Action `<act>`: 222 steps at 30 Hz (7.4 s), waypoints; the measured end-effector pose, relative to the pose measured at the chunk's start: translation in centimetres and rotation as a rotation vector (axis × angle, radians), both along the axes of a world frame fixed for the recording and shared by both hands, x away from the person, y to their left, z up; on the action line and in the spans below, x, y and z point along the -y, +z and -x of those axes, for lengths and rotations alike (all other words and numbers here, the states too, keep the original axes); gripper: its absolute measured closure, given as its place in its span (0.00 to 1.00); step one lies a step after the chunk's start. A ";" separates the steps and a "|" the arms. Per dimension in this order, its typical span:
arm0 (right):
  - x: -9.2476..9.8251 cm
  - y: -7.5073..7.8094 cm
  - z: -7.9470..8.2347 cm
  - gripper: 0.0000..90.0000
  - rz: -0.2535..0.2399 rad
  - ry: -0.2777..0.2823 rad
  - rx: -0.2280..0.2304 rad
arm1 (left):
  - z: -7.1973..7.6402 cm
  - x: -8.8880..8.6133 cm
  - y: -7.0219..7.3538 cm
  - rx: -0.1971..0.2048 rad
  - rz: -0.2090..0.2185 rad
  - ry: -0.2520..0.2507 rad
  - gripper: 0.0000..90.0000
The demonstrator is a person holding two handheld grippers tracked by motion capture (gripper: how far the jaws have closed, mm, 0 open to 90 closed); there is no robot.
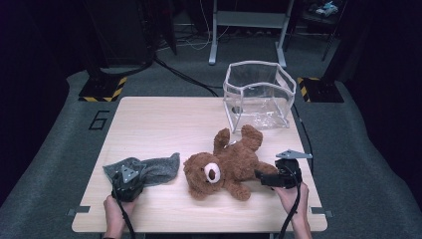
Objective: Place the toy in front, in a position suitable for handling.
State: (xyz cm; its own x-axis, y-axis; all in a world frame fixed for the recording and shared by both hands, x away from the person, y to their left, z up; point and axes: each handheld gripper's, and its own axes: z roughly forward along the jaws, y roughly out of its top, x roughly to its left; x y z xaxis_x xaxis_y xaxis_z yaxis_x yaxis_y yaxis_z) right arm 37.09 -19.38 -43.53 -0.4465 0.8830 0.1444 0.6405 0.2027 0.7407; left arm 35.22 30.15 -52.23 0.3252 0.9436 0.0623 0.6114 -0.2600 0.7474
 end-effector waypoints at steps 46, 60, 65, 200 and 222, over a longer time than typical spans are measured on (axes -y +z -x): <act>-6.4 -2.8 -3.7 0.10 -0.013 0.121 -0.085 | -1.2 -1.3 9.1 0.202 0.014 -0.004 0.89; -7.3 -2.8 -3.7 0.10 -0.009 0.141 -0.080 | -2.0 0.0 13.3 0.293 0.014 -0.047 0.89; -7.8 -2.8 -3.7 0.10 -0.012 0.146 -0.085 | -2.0 0.6 14.0 0.315 0.017 -0.061 0.89; -6.6 6.5 -0.6 0.94 -0.044 0.135 0.130 | -5.0 19.8 14.9 0.188 0.096 -0.654 0.37; -2.3 6.6 0.2 0.94 -0.028 0.014 0.157 | -2.3 10.3 14.2 0.215 0.095 -0.435 0.19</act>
